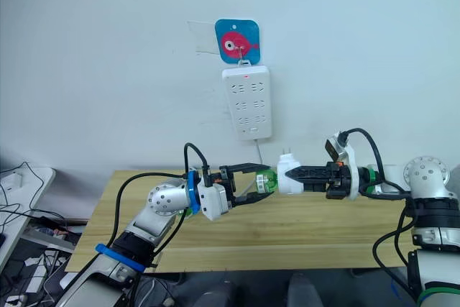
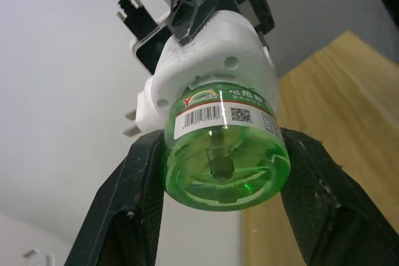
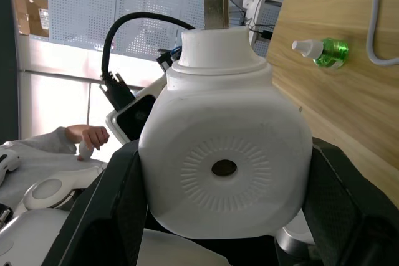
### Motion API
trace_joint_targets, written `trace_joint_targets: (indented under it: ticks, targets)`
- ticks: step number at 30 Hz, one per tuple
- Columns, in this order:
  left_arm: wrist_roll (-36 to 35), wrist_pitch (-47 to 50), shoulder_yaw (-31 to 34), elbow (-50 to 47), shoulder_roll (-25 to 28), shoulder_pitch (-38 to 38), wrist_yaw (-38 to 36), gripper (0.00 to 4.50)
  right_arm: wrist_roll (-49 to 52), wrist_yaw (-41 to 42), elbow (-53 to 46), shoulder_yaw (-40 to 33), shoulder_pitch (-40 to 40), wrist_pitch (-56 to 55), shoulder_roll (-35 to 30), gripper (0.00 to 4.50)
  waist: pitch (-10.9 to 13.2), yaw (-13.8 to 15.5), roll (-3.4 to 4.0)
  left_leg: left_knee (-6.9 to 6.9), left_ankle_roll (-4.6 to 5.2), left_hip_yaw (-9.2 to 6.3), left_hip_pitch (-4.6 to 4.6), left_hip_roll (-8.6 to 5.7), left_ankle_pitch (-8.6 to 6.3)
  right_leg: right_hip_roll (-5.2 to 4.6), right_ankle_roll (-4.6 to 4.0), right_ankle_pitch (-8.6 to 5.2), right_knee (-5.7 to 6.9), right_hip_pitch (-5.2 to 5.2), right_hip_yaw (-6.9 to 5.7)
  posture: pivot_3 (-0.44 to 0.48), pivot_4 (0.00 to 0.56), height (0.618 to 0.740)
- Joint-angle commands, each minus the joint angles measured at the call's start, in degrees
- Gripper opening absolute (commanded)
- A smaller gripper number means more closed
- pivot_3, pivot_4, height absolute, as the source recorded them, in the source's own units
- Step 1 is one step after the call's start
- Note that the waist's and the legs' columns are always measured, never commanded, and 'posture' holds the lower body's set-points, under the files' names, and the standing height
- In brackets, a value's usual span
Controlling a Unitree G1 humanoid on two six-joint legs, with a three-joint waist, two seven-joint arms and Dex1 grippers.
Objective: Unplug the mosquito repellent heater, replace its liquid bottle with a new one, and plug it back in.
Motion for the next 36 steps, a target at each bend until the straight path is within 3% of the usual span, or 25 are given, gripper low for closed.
trace_joint_targets:
  ticks: [1, 2, 4, 6, 9, 12, 15, 22, 28, 31, 36]
  targets:
    - [-16.3, 26.1, 0.6, -12.7, 1.9, 0.8, -3.3, 2.23, -0.8, 2.3, -3.0, -0.9, -0.1, 0.5, -0.8, 2.97, 0.0, -0.3, 0.00, 0.00, 0.00, -0.01, 0.00, 0.01, 0.00, 0.01, 0.00, 0.00, 0.01, 0.00, -0.01, -0.089, 0.147, 0.740]
    - [-21.9, 35.3, 1.5, -15.6, 2.4, 0.5, -2.2, 2.23, -1.5, 2.9, -3.4, -0.8, -0.1, 0.5, -1.0, 2.97, 0.0, -0.5, 0.00, 0.00, 0.00, -0.03, 0.00, 0.01, 0.00, 0.03, 0.01, -0.01, 0.02, 0.00, -0.02, -0.088, 0.149, 0.740]
    - [-41.2, 59.6, 4.7, -18.6, 4.5, -1.6, 1.3, 2.23, -3.2, 4.5, -4.9, -0.2, 0.5, 0.3, -1.4, 2.97, 0.1, -0.6, 0.00, 0.01, 0.02, -0.08, 0.02, 0.02, 0.01, 0.07, 0.03, -0.02, 0.05, 0.02, -0.07, -0.088, 0.149, 0.740]
    - [-51.8, 73.9, 7.3, -18.4, 5.5, -3.4, 3.4, 2.23, -4.3, 5.6, -5.3, 0.0, 0.6, 0.3, -1.4, 2.97, 0.1, -0.9, -0.04, 0.04, 0.03, -0.18, 0.00, 0.00, 0.01, 0.08, 0.12, -0.07, 0.12, 0.02, -0.11, -0.083, 0.150, 0.740]
    - [-65.5, 89.4, 12.3, -10.6, 4.2, -5.5, 6.7, 2.23, -5.2, 6.8, -6.2, 0.2, 0.8, 0.5, -1.1, 2.97, 0.2, -1.3, -0.04, 0.06, 0.03, -0.24, 0.05, -0.01, 0.01, 0.17, 0.25, -0.15, 0.19, 0.07, -0.16, -0.083, 0.150, 0.740]
    - [-71.7, 96.6, 16.1, -5.3, 1.6, -6.6, 11.0, 2.23, -5.9, 7.5, -6.6, 0.3, 0.9, 0.5, -0.9, 2.97, 0.2, -1.4, -0.06, 0.06, 0.03, -0.25, 0.09, -0.01, 0.01, 0.18, 0.22, -0.15, 0.22, 0.08, -0.15, -0.083, 0.150, 0.740]
    - [-70.0, 98.7, 17.0, -5.4, 0.1, -6.5, 10.7, 2.23, -5.9, 7.2, -6.3, -0.5, 1.0, 0.5, -0.4, 2.97, 0.2, -1.4, -0.07, 0.06, 0.00, -0.22, 0.09, -0.01, 0.03, 0.17, 0.19, -0.14, 0.20, 0.06, -0.10, -0.083, 0.150, 0.740]
    - [-66.1, 99.4, 20.6, -5.4, -2.4, -6.9, 11.0, 4.47, -5.1, 6.4, -6.0, -1.2, 1.3, 0.5, -0.4, 2.97, 0.2, -1.1, -0.08, 0.06, -0.04, -0.14, 0.07, -0.04, 0.04, 0.08, 0.15, -0.12, 0.15, 0.05, 0.00, -0.105, 0.149, 0.740]
    - [-55.2, 91.7, 20.9, -8.7, 2.3, -7.9, 2.5, 4.47, -5.3, 5.6, -4.8, -2.3, 1.4, 0.5, -0.2, 2.97, 0.3, -1.3, -0.08, 0.03, -0.06, -0.04, 0.06, -0.01, 0.05, 0.07, 0.13, -0.11, 0.09, 0.03, 0.07, -0.109, 0.153, 0.740]
    - [-43.6, 79.7, 17.7, -16.8, 7.0, -6.1, -3.6, 4.47, -5.0, 4.9, -3.5, -3.1, 0.9, 0.5, -0.2, 2.97, 0.3, -1.2, -0.09, -0.01, -0.06, 0.01, 0.05, 0.00, 0.04, 0.06, 0.10, -0.10, 0.05, -0.01, 0.12, -0.106, 0.156, 0.740]
    - [-20.1, 47.0, 11.6, -24.4, 9.4, 1.0, -10.7, 4.47, -5.1, 4.1, -1.5, -3.8, 0.0, 0.5, 0.1, 2.97, 0.4, -0.9, -0.06, -0.11, -0.14, 0.30, 0.02, 0.00, 0.08, -0.15, 0.01, -0.04, -0.29, 0.00, 0.33, -0.092, 0.158, 0.740]
